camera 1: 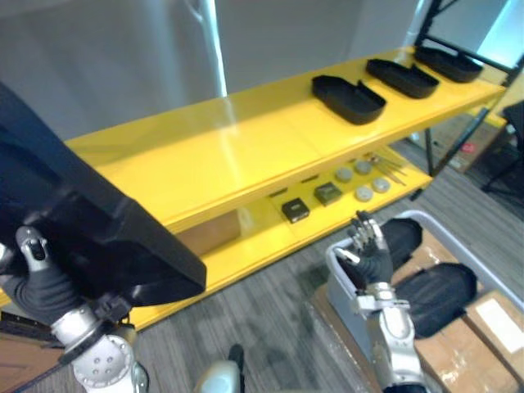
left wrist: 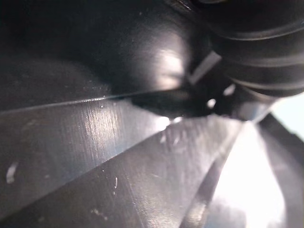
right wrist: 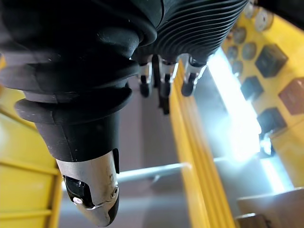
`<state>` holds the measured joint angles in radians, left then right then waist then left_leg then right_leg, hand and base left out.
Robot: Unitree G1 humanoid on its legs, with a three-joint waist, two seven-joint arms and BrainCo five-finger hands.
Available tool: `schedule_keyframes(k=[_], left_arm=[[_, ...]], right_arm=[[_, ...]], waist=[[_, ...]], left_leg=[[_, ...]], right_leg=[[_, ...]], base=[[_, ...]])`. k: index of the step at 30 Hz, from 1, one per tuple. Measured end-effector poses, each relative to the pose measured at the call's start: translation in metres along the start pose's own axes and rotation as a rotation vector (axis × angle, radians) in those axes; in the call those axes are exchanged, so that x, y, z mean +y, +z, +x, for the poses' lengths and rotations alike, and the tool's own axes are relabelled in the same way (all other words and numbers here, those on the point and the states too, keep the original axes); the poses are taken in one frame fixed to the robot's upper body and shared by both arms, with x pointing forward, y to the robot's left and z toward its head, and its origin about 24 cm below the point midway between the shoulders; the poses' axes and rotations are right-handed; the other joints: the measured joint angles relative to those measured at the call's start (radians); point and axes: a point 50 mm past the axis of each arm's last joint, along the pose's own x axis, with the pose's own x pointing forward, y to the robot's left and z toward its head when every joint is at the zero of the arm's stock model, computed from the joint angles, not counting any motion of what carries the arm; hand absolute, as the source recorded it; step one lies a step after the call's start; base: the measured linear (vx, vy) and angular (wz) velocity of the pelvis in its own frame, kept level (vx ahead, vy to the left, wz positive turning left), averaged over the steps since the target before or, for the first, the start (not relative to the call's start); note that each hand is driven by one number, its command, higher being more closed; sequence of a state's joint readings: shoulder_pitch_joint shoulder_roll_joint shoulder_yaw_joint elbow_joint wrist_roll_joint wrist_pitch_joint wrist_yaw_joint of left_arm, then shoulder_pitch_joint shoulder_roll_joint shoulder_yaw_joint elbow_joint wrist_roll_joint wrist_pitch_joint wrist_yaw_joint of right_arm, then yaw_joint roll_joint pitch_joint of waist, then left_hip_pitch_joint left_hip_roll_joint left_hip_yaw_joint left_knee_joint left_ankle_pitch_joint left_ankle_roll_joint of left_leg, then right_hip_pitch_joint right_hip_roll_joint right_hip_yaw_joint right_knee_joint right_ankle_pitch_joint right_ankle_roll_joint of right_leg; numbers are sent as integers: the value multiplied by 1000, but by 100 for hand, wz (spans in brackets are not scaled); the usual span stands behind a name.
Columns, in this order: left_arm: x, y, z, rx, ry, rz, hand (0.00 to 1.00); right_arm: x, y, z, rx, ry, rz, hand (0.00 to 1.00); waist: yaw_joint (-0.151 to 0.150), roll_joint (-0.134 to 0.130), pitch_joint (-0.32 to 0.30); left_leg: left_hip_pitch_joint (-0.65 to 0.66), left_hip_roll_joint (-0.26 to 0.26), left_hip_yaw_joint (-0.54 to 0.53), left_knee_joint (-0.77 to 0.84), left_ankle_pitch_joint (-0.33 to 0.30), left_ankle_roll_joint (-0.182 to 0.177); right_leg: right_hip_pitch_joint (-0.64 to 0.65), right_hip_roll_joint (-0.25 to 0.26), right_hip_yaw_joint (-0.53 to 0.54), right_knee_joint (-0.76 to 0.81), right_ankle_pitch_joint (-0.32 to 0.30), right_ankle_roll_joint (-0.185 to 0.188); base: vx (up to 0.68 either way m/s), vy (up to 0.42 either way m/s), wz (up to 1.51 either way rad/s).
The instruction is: Walk over and take plastic housings, then place them on the shelf
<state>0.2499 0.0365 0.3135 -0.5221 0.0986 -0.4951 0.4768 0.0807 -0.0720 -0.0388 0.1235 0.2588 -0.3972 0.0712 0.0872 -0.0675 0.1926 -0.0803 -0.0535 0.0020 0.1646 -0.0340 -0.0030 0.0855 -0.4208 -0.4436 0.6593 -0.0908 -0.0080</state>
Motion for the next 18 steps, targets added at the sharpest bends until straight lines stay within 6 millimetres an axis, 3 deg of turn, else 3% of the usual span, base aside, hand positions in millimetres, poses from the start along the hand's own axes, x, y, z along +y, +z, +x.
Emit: schedule_keyframes(k=[1, 2, 3, 4, 5, 6, 8, 10, 11, 12, 13, 15, 16, 17, 18], left_arm=[[0, 0, 2, -8, -9, 4, 100], [-1, 0, 5, -16, -27, 10, 100], [-2, -1, 6, -20, -34, 9, 100], [-5, -4, 10, -20, -40, 5, 100], [-6, -7, 12, -18, -40, 1, 100], [-10, -12, 15, -6, -39, -4, 100], [-11, -17, 17, 17, -32, 2, 100], [-14, -24, 19, 41, -34, 3, 100], [-15, -26, 19, 54, -43, 12, 100], [-15, -26, 19, 57, -54, 17, 100], [-15, -26, 17, 64, -61, 20, 100], [-17, -31, 2, 138, -70, 14, 100], [-18, -32, -1, 149, -79, 11, 100], [-22, -32, -3, 156, -102, -1, 100], [-28, -31, -3, 155, -117, -27, 100]], right_arm=[[0, 1, 1, -8, -6, 0, 0], [0, 3, 2, -30, -12, 0, 0], [-1, 5, 3, -42, -18, -1, 0], [-3, 8, 4, -59, -33, -18, 0], [-6, 11, 4, -73, -47, -27, 0], [-13, 21, 6, -115, -70, -42, 0], [-19, 33, 9, -165, -79, -63, 0], [-29, 46, 10, -211, -90, -96, 0], [-33, 50, 11, -223, -90, -115, 0], [-34, 54, 12, -239, -84, -114, 0], [-32, 59, 13, -261, -65, -104, 0], [-33, 70, 15, -301, -41, -132, 0], [-33, 73, 16, -309, -38, -135, 0], [-35, 75, 17, -318, -43, -144, 0], [-40, 78, 17, -326, -67, -154, 0]], waist=[[-1, -3, 1], [-11, 6, 6], [-17, 7, 6], [-34, 11, 6], [-42, 15, 7], [-47, 19, 10], [-47, 27, 9], [-60, 34, 7], [-71, 30, 4], [-72, 12, -9], [-70, -4, -19], [-71, 70, -51], [-69, 88, -61], [-75, 109, -74], [-76, 120, -80]], left_leg=[[15, -4, -6, -2, -13, 7], [40, -2, -34, -10, -25, 20], [51, -3, -55, -13, -26, 32], [70, 5, -87, -18, -32, 40], [86, 8, -110, -21, -36, 45], [107, 12, -133, -25, -42, 39], [119, 15, -152, -20, -57, 31], [130, 15, -193, -16, -74, 17], [133, 12, -222, -12, -91, 2], [129, -1, -247, 7, -120, -15], [126, -9, -261, 24, -147, -25], [108, 61, -258, 54, -191, -50], [105, 81, -232, 50, -188, -54], [102, 111, -152, 27, -169, -84], [109, 131, -69, 1, -149, -89]], right_leg=[[-31, -7, 39, 54, 55, -6], [-90, -6, 126, 164, 134, 23], [-113, 8, 157, 206, 87, 39], [-153, 50, 191, 242, -24, 43], [-175, 87, 200, 218, -72, 45], [-199, 137, 209, 91, -118, 53], [-220, 193, 255, -90, -121, 53], [-231, 241, 325, -272, -98, 80], [-226, 257, 357, -343, -74, 95], [-220, 265, 381, -385, -32, 86], [-206, 266, 393, -410, 44, 102], [-167, 312, 324, -456, 49, 85], [-155, 320, 307, -471, 54, 79], [-128, 328, 273, -499, 57, 74], [-98, 331, 245, -521, 57, 73]], base=[[257, 159, 29], [196, 94, 30], [303, 82, 58], [197, 33, 67], [350, 48, 85], [253, 23, 59], [261, -45, 47], [228, -130, 70], [216, -216, 86], [222, -253, 84], [242, -305, 68], [257, -282, 53], [282, -213, 65], [268, -162, 75], [245, -137, 78]])
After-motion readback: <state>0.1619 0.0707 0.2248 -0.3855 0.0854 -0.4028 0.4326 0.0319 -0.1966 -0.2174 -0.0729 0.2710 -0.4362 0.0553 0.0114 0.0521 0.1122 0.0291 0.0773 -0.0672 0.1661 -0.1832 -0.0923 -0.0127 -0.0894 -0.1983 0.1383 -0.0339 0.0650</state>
